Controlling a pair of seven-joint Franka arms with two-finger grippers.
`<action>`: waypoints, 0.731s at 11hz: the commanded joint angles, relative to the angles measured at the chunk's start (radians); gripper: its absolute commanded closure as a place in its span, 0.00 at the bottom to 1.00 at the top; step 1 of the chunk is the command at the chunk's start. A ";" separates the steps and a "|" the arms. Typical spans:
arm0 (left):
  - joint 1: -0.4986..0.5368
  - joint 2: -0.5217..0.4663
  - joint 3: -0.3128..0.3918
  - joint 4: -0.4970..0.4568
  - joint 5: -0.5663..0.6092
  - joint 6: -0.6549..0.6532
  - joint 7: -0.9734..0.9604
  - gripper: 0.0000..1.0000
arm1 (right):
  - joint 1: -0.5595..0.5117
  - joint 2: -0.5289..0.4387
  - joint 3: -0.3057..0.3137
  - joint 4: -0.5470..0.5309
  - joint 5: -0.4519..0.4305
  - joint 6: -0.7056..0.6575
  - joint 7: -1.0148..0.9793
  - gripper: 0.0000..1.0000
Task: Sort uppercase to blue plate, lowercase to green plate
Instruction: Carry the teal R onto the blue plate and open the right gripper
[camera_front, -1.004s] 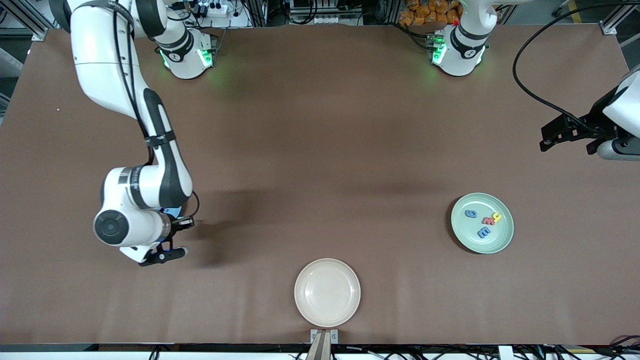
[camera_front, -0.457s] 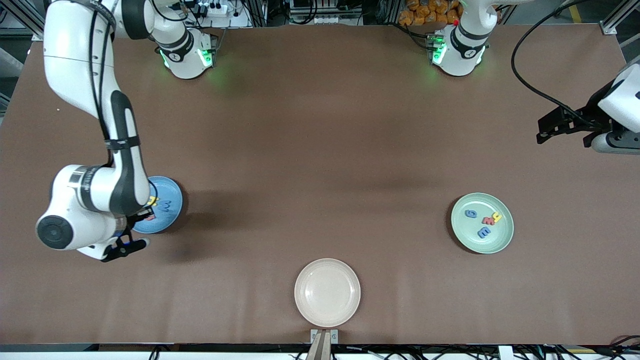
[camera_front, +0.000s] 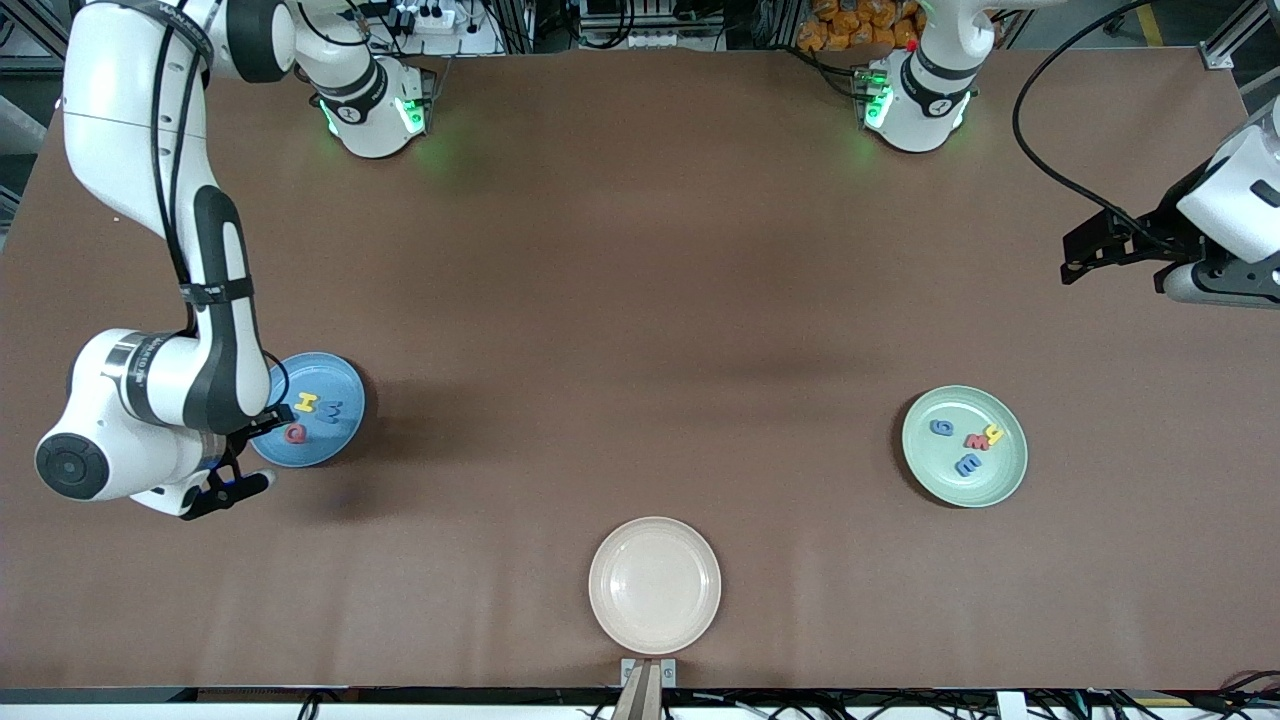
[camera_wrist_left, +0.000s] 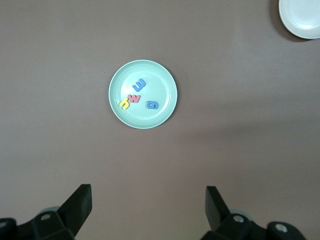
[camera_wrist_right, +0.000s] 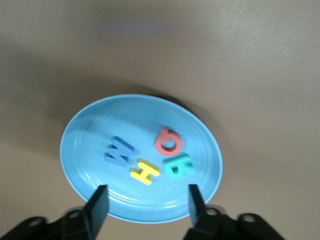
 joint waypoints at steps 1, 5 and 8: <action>-0.011 -0.009 -0.033 0.006 0.085 -0.018 -0.017 0.00 | -0.007 -0.032 0.007 -0.009 -0.007 -0.008 -0.012 0.00; -0.011 -0.009 -0.049 0.012 0.097 -0.018 -0.019 0.00 | 0.001 -0.158 0.024 -0.166 -0.009 0.091 -0.005 0.00; -0.010 -0.009 -0.049 0.012 0.100 -0.018 -0.059 0.00 | -0.063 -0.343 0.138 -0.433 -0.065 0.307 0.041 0.00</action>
